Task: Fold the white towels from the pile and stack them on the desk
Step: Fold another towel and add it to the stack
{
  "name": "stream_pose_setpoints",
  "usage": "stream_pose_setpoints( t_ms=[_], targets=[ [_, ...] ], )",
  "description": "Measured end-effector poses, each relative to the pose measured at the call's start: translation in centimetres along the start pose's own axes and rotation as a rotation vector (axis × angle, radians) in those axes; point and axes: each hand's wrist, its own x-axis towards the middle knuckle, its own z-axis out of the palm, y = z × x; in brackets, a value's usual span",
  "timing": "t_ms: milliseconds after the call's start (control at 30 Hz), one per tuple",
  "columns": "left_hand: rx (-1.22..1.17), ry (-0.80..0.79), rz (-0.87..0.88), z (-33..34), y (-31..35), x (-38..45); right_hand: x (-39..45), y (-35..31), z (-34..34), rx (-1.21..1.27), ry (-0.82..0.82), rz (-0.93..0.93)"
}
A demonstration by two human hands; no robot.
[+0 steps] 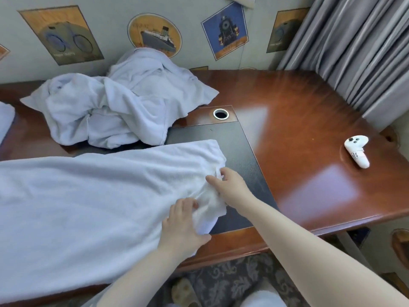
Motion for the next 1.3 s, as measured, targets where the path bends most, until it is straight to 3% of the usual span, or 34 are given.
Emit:
stream_pose_setpoints(
  t_ms=[133,200,267,333,367,433,500,533,600,667,700,767,833,867,967,1067,1167,1233,1300],
  targets=[
    [-0.259,0.132,-0.151,-1.6,-1.1,1.2,2.5,-4.0,0.3,0.606,-0.422,0.137],
    [-0.453,0.293,-0.343,-3.1,-2.1,2.8,3.8,-4.6,0.4,0.813,-0.442,0.155],
    [-0.475,0.429,-0.524,-5.0,-3.4,4.1,4.5,-3.3,0.6,0.681,-0.249,0.098],
    [-0.413,0.549,-0.668,-6.3,-4.3,4.5,4.1,0.0,0.5,0.225,-0.090,0.033],
    [-0.336,0.605,-0.700,-6.4,-4.3,4.4,3.7,2.0,0.5,0.040,-0.079,0.041],
    [-0.148,0.682,-0.587,-5.1,-2.8,3.1,2.8,5.6,0.5,-0.093,-0.122,0.145],
    [-0.146,0.607,-0.354,-2.3,0.0,1.0,2.1,7.4,1.2,-0.117,-0.205,0.208],
    [-0.172,0.477,-0.269,-0.5,1.2,-0.3,1.5,7.7,1.5,-0.176,-0.274,0.183],
    [-0.184,0.177,-0.226,2.9,2.9,-2.8,0.6,7.8,2.1,-0.352,-0.363,0.055],
    [-0.151,0.031,-0.256,5.5,3.3,-4.3,-0.1,7.8,2.2,-0.411,-0.281,-0.060],
    [-0.123,0.016,-0.278,6.2,3.3,-4.6,-0.3,7.7,2.3,-0.338,-0.245,-0.054],
    [-0.065,0.023,-0.299,6.1,3.2,-4.1,-0.4,6.7,2.2,-0.041,-0.235,0.143],
    [-0.084,0.021,-0.342,4.5,3.3,-3.1,-0.2,5.1,2.1,0.230,-0.370,0.444],
    [-0.095,0.033,-0.355,3.4,3.2,-2.6,0.0,4.4,1.9,0.255,-0.437,0.509],
    [-0.270,0.039,-0.407,-0.8,2.5,-1.0,1.4,1.0,0.5,0.220,-0.563,0.370],
    [-0.442,0.334,-0.476,-6.8,1.1,1.6,3.2,-2.7,-1.7,0.508,-0.661,0.228],
    [-0.391,0.790,-0.623,-11.4,-0.8,3.8,4.0,-2.5,-2.0,0.463,-0.429,0.158],
    [-0.455,0.867,-0.630,-10.5,-0.8,4.0,3.3,0.2,-0.7,0.387,-0.314,0.272],
    [-0.359,0.787,-0.515,-7.2,0.2,3.2,1.7,3.1,1.3,0.399,-0.276,0.426]
  ],
)
